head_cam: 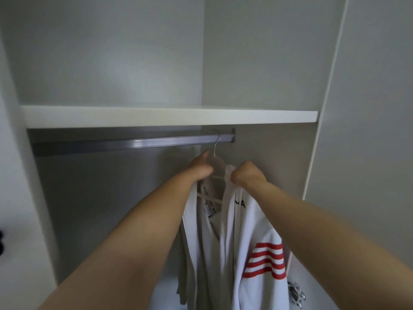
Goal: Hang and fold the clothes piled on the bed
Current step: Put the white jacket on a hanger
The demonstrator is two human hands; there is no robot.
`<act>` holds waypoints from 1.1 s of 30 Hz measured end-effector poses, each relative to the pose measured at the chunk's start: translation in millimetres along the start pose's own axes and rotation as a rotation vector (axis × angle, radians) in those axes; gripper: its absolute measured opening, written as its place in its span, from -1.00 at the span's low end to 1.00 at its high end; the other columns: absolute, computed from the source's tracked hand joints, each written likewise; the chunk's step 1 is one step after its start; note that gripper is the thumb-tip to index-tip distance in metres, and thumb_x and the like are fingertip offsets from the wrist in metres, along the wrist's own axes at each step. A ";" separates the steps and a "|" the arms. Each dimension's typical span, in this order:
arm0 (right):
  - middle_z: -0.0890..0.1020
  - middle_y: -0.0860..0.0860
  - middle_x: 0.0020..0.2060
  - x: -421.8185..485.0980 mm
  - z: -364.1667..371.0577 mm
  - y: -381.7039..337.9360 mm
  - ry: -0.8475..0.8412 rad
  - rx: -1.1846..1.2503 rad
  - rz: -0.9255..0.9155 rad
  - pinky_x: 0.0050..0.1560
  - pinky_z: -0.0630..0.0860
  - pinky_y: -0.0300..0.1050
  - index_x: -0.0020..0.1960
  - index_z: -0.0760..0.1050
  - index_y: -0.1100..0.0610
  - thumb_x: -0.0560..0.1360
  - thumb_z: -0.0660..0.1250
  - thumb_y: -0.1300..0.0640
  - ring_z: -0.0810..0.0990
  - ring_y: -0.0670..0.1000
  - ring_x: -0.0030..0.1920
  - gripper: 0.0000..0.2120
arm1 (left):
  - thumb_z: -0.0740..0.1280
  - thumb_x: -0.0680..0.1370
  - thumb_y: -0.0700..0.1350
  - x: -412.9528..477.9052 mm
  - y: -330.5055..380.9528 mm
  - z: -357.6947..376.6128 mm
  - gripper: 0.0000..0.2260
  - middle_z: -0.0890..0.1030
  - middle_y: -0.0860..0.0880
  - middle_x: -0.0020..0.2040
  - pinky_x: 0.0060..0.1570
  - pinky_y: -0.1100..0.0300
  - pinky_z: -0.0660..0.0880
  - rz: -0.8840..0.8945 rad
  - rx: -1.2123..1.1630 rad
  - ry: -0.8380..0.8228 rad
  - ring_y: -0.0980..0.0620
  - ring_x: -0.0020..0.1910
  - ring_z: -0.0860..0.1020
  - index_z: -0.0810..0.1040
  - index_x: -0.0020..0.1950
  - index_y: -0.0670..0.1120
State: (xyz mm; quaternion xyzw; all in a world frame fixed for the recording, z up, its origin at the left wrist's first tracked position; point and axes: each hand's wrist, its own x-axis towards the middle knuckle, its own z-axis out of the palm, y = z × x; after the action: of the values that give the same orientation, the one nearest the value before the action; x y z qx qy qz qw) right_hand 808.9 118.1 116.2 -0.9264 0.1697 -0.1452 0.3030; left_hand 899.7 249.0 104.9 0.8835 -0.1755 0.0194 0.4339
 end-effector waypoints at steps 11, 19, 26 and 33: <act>0.44 0.24 0.33 6.0 -2.0 6.5 -0.173 -0.024 0.026 0.24 0.35 -0.11 0.34 0.38 0.34 0.63 0.08 0.24 0.43 0.17 0.33 -0.66 | 0.24 0.50 -0.27 23.9 12.1 32.3 -0.61 0.57 -0.07 0.20 0.23 0.03 0.47 0.054 -0.189 -0.106 -0.04 0.14 0.54 0.45 0.33 -0.12; 0.60 0.28 0.10 18.8 18.6 30.5 -0.108 -0.013 -0.022 -0.02 0.45 -0.11 0.13 0.53 0.38 0.56 0.22 0.18 0.58 0.21 0.14 -0.71 | 0.26 0.52 -0.31 24.3 21.1 39.3 -0.28 0.46 -0.19 0.30 -0.05 0.14 0.47 0.013 -0.142 -0.133 0.01 -0.02 0.50 -0.03 0.57 -0.07; 0.63 0.19 0.04 12.5 28.4 44.9 -0.148 -0.094 -0.007 -0.14 0.44 -0.14 0.12 0.54 0.27 0.53 0.25 0.02 0.60 0.16 0.00 -0.67 | 0.28 0.58 -0.21 24.3 18.0 48.0 -0.25 0.14 -0.10 0.55 0.16 0.22 0.32 -0.026 -0.128 -0.115 -0.11 0.44 0.28 -0.16 0.58 0.02; 0.59 0.16 0.13 -5.0 28.8 43.9 -0.017 -0.302 -0.106 -0.03 0.44 -0.09 0.20 0.45 0.19 0.58 0.15 -0.02 0.56 0.20 0.14 -0.66 | 0.29 0.57 -0.16 2.5 8.6 46.1 -0.68 0.47 -0.03 0.21 0.20 0.11 0.40 -0.004 -0.108 -0.045 -0.05 0.23 0.45 0.43 0.31 0.04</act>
State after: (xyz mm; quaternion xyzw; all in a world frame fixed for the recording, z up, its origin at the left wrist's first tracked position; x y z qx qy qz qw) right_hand 805.1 101.5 66.3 -0.9703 0.1380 -0.1261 0.1534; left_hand 893.8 207.7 83.2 0.8594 -0.1842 -0.0111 0.4768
